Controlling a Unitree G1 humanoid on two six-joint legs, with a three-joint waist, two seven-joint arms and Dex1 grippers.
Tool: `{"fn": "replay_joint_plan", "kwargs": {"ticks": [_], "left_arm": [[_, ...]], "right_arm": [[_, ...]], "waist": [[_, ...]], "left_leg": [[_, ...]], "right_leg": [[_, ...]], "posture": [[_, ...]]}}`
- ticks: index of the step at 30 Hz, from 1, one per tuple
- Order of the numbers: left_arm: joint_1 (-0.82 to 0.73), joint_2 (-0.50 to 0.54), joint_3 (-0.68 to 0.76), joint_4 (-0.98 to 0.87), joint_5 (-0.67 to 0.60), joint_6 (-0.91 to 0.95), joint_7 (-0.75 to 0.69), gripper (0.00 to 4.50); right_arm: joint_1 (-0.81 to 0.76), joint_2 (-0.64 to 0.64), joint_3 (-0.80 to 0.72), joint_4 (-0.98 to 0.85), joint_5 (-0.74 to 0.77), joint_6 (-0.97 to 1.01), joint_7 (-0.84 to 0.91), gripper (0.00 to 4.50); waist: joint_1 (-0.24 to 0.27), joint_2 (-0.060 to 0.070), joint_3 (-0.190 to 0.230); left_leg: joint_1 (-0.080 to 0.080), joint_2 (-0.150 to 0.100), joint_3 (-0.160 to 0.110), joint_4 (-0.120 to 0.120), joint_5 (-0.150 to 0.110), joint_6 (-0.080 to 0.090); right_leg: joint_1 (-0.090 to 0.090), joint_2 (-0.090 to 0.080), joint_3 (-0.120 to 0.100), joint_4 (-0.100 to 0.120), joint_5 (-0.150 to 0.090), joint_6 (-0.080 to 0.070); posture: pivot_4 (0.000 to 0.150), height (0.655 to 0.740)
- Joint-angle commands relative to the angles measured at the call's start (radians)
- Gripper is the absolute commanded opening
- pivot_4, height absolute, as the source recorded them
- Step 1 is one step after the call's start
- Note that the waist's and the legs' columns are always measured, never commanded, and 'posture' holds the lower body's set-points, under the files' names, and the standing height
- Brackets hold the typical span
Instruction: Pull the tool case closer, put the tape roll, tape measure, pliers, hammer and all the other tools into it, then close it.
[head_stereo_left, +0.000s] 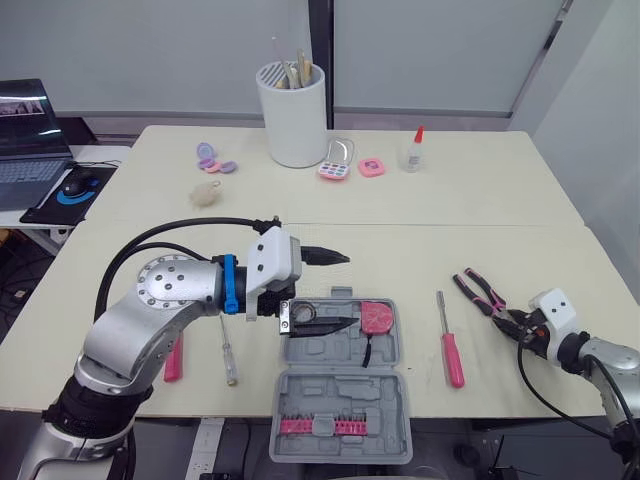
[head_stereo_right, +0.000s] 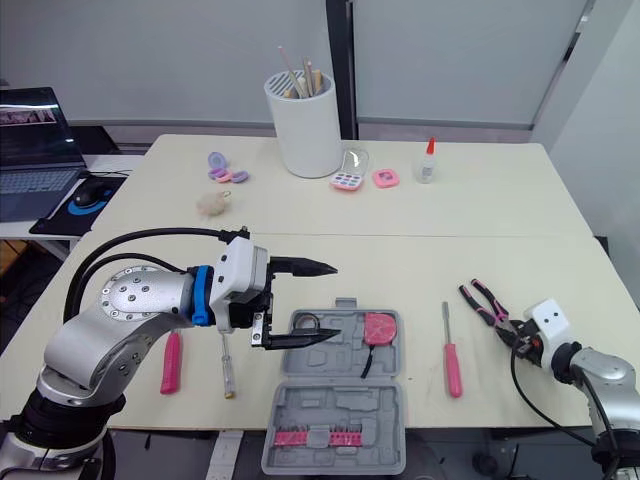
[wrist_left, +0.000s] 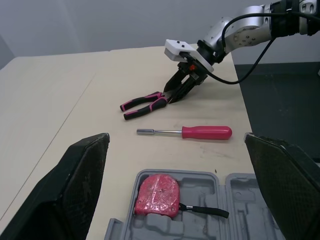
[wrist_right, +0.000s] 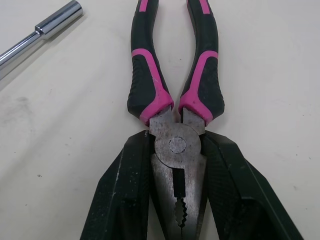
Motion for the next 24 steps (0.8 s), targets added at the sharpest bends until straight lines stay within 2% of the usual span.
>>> {"fn": "replay_joint_plan", "kwargs": {"ticks": [1,3,10,14,19,24], "left_arm": [[0.02,-0.024,0.061,0.01,-0.009,-0.071,0.005,4.5],[0.044,-0.032,0.104,0.034,-0.015,-0.127,-0.011,4.5],[0.138,0.088,0.215,0.1,-0.092,-0.129,-0.165,4.5],[0.204,0.137,0.242,0.128,-0.054,-0.228,-0.269,4.5],[0.324,0.19,0.286,0.18,0.006,-0.391,-0.394,4.5],[0.397,0.209,0.344,0.182,-0.015,-0.412,-0.414,4.5]], "right_arm": [[0.003,-0.026,-0.01,-0.118,0.018,0.033,0.015,1.25],[-0.001,-0.057,0.012,-0.215,0.011,0.068,0.046,1.25],[-0.095,-0.133,0.1,-0.572,0.121,0.346,0.18,1.25],[-0.204,-0.17,0.262,-0.746,0.121,0.485,0.248,1.25],[-0.334,-0.142,0.44,-0.846,0.071,0.574,0.246,1.25],[-0.382,-0.1,0.587,-0.922,0.027,0.653,0.223,1.25]], "waist": [[0.0,0.0,0.0],[-0.003,0.001,0.0],[-0.004,0.002,0.001],[-0.001,0.002,0.002],[0.0,0.002,0.002],[0.004,0.002,0.002]], "left_leg": [[0.0,0.0,0.0,0.0,0.0,0.0],[-0.002,0.0,0.0,0.0,0.0,0.0],[-0.004,0.003,0.001,-0.002,0.0,0.0],[-0.005,0.002,0.0,-0.002,0.0,0.0],[-0.006,0.001,0.0,-0.002,0.0,0.0],[-0.008,0.001,-0.002,-0.002,0.0,0.0]], "right_leg": [[-0.001,0.0,0.0,0.0,0.0,0.0],[-0.003,0.0,0.0,0.0,0.0,0.0],[-0.008,0.0,0.002,0.002,0.0,0.0],[-0.008,-0.001,0.001,0.001,0.0,0.0],[-0.009,-0.004,0.0,-0.002,0.0,-0.001],[-0.01,-0.005,-0.004,-0.003,0.0,-0.001]], "posture": [[0.15,0.74],[0.15,0.74],[0.15,0.74],[0.15,0.74],[0.15,0.74],[0.15,0.74]]}}
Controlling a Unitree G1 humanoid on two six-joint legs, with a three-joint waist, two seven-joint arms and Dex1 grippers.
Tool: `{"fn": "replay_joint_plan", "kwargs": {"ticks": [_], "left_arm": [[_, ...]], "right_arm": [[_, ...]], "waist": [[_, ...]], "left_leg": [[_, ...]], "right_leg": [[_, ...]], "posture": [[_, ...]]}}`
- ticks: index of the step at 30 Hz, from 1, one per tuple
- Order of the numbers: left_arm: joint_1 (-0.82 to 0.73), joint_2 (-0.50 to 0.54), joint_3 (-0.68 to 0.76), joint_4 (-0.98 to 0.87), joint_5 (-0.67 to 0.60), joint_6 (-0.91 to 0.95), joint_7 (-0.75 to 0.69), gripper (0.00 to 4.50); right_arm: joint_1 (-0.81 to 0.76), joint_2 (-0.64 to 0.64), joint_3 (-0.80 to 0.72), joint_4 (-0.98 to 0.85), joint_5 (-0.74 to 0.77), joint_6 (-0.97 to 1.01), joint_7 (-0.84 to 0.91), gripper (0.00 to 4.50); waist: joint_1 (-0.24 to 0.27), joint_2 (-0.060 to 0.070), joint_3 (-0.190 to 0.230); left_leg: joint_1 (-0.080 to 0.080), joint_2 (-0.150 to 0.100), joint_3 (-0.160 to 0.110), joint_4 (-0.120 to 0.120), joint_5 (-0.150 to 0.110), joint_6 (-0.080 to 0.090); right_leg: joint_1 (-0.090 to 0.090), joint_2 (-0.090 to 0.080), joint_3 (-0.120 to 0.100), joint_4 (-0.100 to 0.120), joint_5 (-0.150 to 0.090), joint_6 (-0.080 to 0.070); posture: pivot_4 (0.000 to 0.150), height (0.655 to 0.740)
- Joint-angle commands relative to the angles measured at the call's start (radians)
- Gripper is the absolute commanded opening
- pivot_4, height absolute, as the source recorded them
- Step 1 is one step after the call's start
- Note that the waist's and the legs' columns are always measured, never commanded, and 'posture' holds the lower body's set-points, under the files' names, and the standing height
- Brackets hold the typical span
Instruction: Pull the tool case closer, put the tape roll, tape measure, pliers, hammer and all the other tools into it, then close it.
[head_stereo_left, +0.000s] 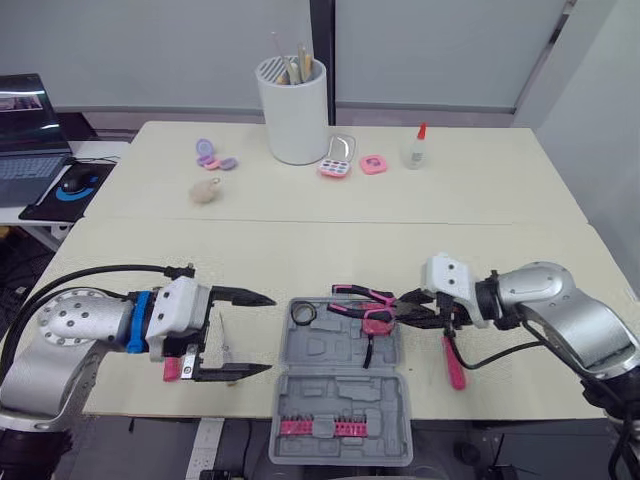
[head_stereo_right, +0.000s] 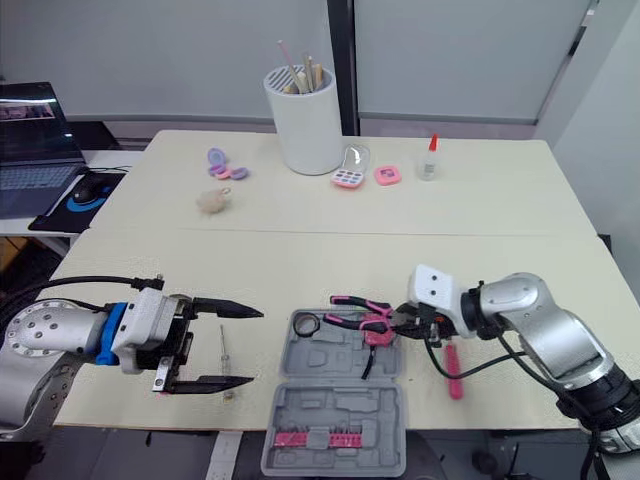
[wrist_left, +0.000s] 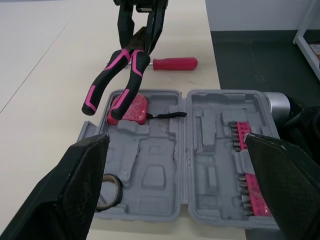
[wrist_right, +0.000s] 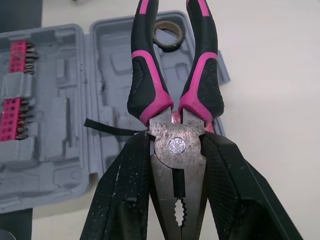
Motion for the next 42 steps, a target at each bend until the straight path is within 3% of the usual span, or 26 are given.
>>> {"fn": "replay_joint_plan", "kwargs": {"ticks": [1,16,25,42], "left_arm": [[0.047,0.025,0.071,-0.009,-0.008,-0.045,-0.03,4.5],[0.123,0.095,0.13,0.014,-0.001,-0.088,-0.103,4.5],[0.146,0.099,0.146,-0.004,-0.008,-0.072,-0.094,4.5],[0.156,0.101,0.156,-0.017,-0.007,-0.056,-0.07,4.5]], "right_arm": [[-0.03,0.026,0.109,-0.081,-0.054,0.042,-0.021,1.25],[-0.124,0.145,0.298,-0.062,-0.152,0.165,-0.089,1.25],[-0.145,0.201,0.383,0.039,-0.227,0.094,-0.099,1.25],[-0.142,0.264,0.408,0.14,-0.31,0.006,-0.079,1.25]], "waist": [[-0.002,0.0,0.0],[-0.005,0.0,0.0],[-0.008,0.0,0.0],[-0.008,0.0,0.0]], "left_leg": [[0.0,0.0,0.0,0.0,0.0,0.0],[-0.002,-0.001,-0.001,0.0,0.0,0.0],[-0.002,0.0,-0.001,0.0,0.0,0.0],[-0.002,0.0,0.0,0.0,0.0,0.0]], "right_leg": [[0.0,0.0,0.0,0.0,0.0,0.0],[-0.002,-0.001,-0.001,0.001,0.0,-0.001],[-0.004,-0.001,-0.001,0.003,0.0,-0.001],[-0.004,-0.001,-0.001,0.005,0.0,-0.001]], "posture": [[0.15,0.74],[0.15,0.74],[0.15,0.74],[0.15,0.74]]}}
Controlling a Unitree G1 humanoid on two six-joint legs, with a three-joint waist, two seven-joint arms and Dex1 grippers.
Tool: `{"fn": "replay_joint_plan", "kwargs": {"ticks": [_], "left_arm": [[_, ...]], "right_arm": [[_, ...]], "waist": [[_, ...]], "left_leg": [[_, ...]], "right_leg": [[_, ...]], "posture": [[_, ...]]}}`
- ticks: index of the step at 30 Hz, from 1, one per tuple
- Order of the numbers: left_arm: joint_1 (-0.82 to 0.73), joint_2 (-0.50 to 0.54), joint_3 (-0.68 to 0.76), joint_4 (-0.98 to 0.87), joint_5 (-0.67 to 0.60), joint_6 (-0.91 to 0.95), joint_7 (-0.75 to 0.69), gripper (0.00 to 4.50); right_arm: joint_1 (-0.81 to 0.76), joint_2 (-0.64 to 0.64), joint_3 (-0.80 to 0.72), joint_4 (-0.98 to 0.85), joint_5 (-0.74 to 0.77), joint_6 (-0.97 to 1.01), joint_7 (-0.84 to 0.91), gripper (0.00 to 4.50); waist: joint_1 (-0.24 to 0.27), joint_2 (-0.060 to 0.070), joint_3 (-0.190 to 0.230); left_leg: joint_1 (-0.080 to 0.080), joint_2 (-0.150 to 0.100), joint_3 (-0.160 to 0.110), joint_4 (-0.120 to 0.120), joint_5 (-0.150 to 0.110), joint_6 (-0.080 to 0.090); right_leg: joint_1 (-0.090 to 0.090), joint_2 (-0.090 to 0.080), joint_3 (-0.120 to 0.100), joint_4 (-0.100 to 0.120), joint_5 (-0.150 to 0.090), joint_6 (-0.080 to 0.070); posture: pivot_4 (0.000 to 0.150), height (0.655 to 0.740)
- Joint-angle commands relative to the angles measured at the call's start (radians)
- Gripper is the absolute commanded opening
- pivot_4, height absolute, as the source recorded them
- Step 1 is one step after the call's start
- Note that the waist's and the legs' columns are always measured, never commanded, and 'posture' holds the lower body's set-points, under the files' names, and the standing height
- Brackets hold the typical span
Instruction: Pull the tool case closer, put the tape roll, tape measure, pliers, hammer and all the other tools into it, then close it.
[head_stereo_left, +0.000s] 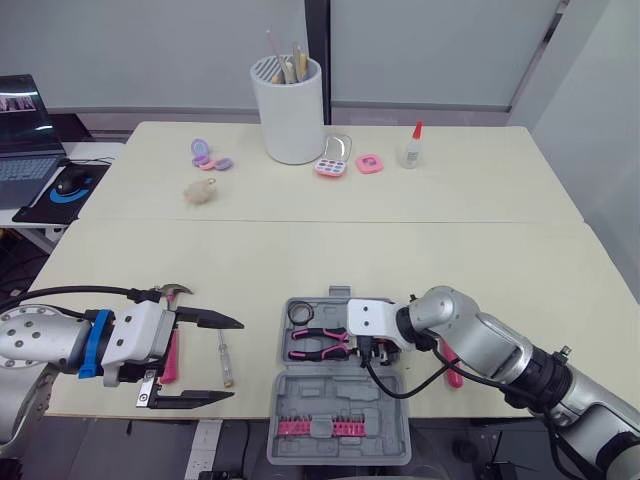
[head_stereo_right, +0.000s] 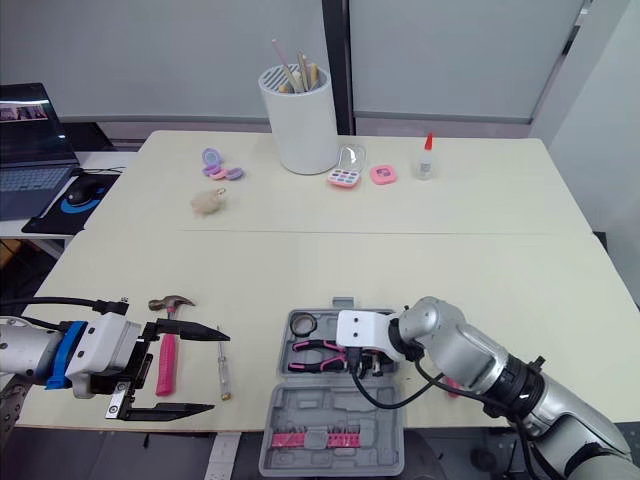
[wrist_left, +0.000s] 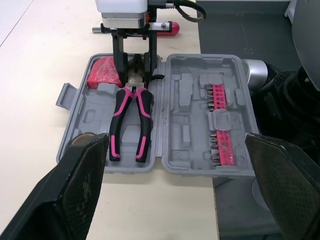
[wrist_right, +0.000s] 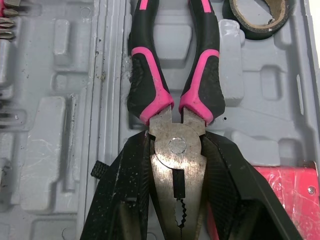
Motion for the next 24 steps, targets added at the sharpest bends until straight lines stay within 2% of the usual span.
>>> {"fn": "replay_joint_plan", "kwargs": {"ticks": [1,13,14,18,24], "left_arm": [[0.004,0.012,0.038,-0.025,-0.007,0.001,0.008,4.5],[0.007,0.012,0.034,-0.016,0.002,-0.01,0.014,4.5],[0.007,0.011,0.032,-0.017,0.003,-0.01,0.015,4.5],[-0.002,0.008,0.023,-0.008,0.007,-0.015,0.016,4.5],[-0.042,-0.009,-0.016,0.015,0.023,-0.031,0.019,4.5]], "right_arm": [[-0.007,0.021,0.008,-0.011,-0.009,-0.026,0.014,1.25],[0.013,0.036,0.014,0.016,-0.031,-0.053,0.041,1.25],[0.015,0.032,0.011,0.014,-0.031,-0.055,0.045,1.97],[0.011,0.018,-0.015,0.006,-0.024,-0.057,0.063,2.86],[-0.001,0.011,-0.151,-0.006,0.091,-0.104,0.128,2.86]], "waist": [[0.0,0.0,0.0],[0.0,0.0,0.0],[0.0,0.0,0.0],[0.0,0.0,0.0],[0.0,0.0,0.0]], "left_leg": [[0.0,0.0,0.0,0.0,0.0,0.0],[0.0,0.0,0.0,0.0,0.0,0.0],[0.0,0.0,0.0,0.0,0.0,0.0],[0.0,0.0,0.0,0.0,0.0,0.0],[0.0,0.0,0.0,0.001,0.0,0.0]], "right_leg": [[0.0,0.0,0.0,0.0,0.0,0.0],[0.0,0.0,0.0,0.0,0.0,0.0],[0.0,0.0,0.0,0.0,0.0,0.0],[0.0,0.0,0.0,0.0,0.0,0.0],[0.0,0.0,0.0,0.001,0.0,0.0]], "posture": [[0.15,0.74],[0.15,0.74],[0.15,0.74],[0.15,0.74],[0.15,0.74]]}}
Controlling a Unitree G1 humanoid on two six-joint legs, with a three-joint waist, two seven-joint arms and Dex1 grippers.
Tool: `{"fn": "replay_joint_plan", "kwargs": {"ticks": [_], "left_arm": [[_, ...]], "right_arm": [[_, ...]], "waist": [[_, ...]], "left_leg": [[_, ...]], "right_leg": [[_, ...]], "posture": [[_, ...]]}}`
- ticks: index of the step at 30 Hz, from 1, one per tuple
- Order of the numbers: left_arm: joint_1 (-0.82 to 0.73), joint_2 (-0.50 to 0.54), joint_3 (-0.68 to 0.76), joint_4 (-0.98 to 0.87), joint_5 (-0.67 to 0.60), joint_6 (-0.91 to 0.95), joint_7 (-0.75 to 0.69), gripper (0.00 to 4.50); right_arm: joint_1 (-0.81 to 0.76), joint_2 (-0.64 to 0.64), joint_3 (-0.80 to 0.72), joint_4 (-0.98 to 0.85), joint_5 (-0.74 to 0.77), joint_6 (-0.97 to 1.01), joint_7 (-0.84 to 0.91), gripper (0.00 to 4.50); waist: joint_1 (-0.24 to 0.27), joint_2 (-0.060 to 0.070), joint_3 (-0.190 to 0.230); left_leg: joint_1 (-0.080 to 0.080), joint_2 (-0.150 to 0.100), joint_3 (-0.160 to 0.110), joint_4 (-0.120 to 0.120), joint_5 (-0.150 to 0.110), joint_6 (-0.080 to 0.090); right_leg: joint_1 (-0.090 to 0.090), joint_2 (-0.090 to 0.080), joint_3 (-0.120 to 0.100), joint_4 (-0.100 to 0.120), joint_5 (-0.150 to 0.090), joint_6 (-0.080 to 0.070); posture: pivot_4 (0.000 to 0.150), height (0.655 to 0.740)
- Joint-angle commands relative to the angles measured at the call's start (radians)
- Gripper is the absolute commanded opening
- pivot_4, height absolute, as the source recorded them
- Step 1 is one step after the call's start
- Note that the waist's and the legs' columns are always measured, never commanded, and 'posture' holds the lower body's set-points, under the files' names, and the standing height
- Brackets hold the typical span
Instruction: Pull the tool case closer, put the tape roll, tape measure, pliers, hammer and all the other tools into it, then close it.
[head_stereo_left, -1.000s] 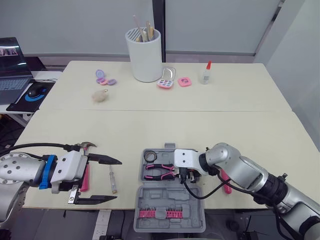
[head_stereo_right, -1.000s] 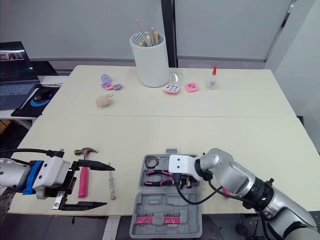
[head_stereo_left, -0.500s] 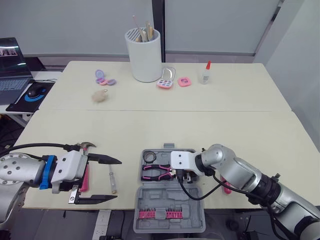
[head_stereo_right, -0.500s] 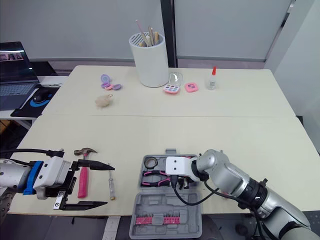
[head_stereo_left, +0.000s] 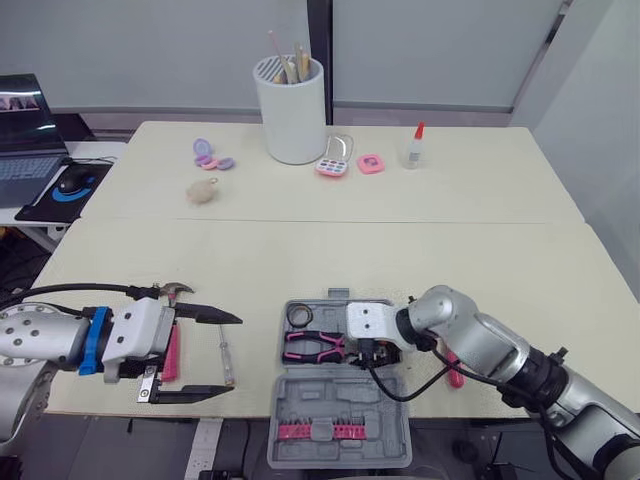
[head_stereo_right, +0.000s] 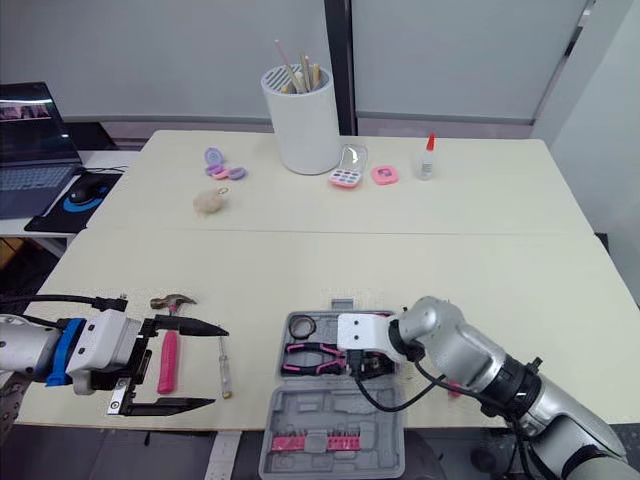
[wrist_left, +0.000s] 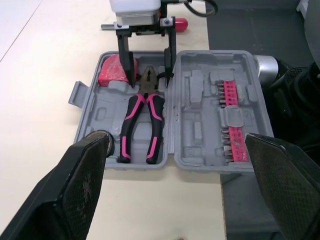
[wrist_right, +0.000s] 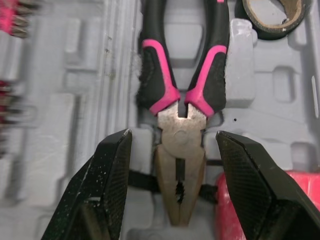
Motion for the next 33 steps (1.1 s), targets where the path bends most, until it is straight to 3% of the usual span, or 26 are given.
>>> {"fn": "replay_joint_plan", "kwargs": {"ticks": [1,8,14,19,25,33], "left_arm": [[-0.029,-0.011,-0.023,0.005,0.005,-0.021,0.004,4.5],[-0.05,-0.022,-0.042,0.014,0.012,-0.031,0.01,4.5],[-0.04,-0.022,-0.035,0.007,0.012,-0.029,0.014,4.5],[-0.039,-0.019,-0.034,0.008,0.015,-0.028,0.016,4.5],[-0.022,-0.019,-0.029,-0.008,0.013,-0.028,0.021,4.5],[-0.011,-0.021,-0.03,-0.021,0.011,-0.029,0.031,4.5]], "right_arm": [[-0.001,0.016,-0.104,-0.037,0.089,-0.078,0.031,2.86],[0.167,0.097,-0.222,0.05,0.153,-0.37,-0.042,2.86],[0.248,0.153,-0.236,0.169,0.125,-0.546,-0.109,1.34],[0.279,0.188,-0.238,0.244,0.096,-0.634,-0.162,1.34],[0.308,0.217,-0.227,0.288,0.072,-0.683,-0.187,0.11],[0.281,0.246,-0.168,0.394,-0.021,-0.671,-0.184,0.05]], "waist": [[0.0,0.0,0.0],[0.0,0.0,0.0],[0.0,0.0,0.0],[0.0,0.0,0.0],[0.0,0.0,0.0],[-0.001,-0.001,0.0]], "left_leg": [[0.0,0.0,0.0,0.0,0.0,0.0],[0.0,0.0,0.0,-0.001,0.0,0.0],[0.001,0.0,0.001,0.0,0.0,0.0],[0.005,0.001,0.0,0.0,0.0,0.0],[0.005,0.001,0.002,0.0,0.0,0.0],[0.006,0.002,0.001,0.0,0.0,0.0]], "right_leg": [[0.0,0.0,0.0,0.0,0.0,0.0],[0.0,0.0,0.0,0.0,0.0,0.0],[0.001,0.0,0.001,0.001,0.0,0.0],[0.004,0.002,0.001,0.001,0.0,0.0],[0.004,0.002,0.002,0.001,0.0,0.0],[0.004,0.002,0.002,0.001,0.0,0.0]], "posture": [[0.15,0.74],[0.15,0.74],[0.15,0.74],[0.15,0.74],[0.15,0.74],[0.15,0.74]]}}
